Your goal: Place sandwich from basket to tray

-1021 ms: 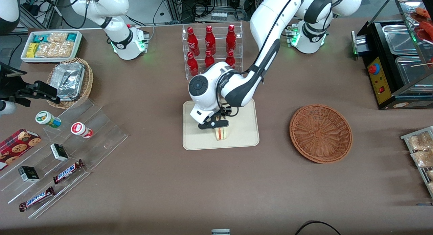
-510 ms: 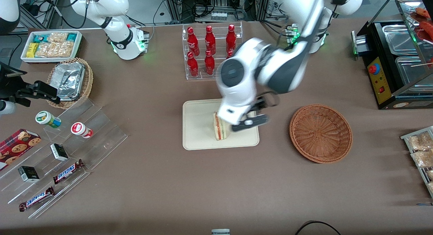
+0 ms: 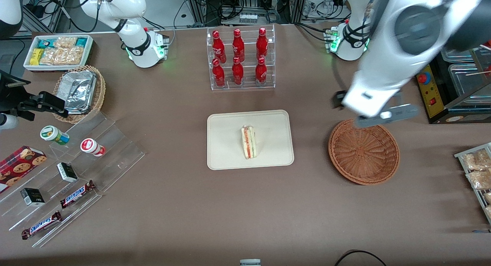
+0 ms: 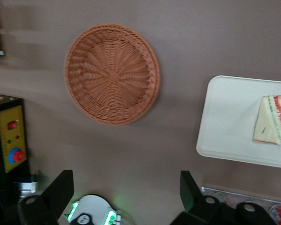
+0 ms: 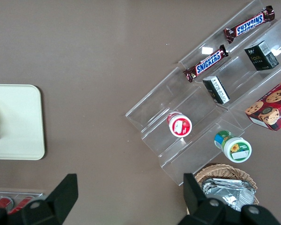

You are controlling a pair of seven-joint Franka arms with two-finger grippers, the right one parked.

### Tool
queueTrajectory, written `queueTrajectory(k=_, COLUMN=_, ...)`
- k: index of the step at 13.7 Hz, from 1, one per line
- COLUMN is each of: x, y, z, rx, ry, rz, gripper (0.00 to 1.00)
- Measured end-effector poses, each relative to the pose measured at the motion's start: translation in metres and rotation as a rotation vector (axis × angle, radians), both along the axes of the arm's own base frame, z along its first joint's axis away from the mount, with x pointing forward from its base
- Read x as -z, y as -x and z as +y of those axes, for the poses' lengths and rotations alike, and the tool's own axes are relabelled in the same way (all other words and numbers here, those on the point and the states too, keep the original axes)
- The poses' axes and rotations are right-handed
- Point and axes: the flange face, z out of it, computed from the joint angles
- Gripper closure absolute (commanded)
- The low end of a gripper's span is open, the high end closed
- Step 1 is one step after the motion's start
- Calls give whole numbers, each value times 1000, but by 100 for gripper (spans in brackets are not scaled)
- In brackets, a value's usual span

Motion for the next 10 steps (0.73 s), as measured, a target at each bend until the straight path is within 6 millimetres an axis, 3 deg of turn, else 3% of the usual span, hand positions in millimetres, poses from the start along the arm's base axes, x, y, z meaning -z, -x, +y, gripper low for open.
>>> queueTrajectory(k=4, x=-40, y=18, z=119, rx=50, ry=56, rz=30, gripper=0)
queueTrajectory(k=6, x=-54, y=32, z=169, rx=96, ry=90, rz=41, gripper=0)
queueTrajectory(k=8, x=-59, y=45, z=201, rx=156, ry=119, rz=50, gripper=0)
queueTrajectory(k=10, x=-55, y=55, z=212, rx=162, ry=129, rz=61, gripper=0)
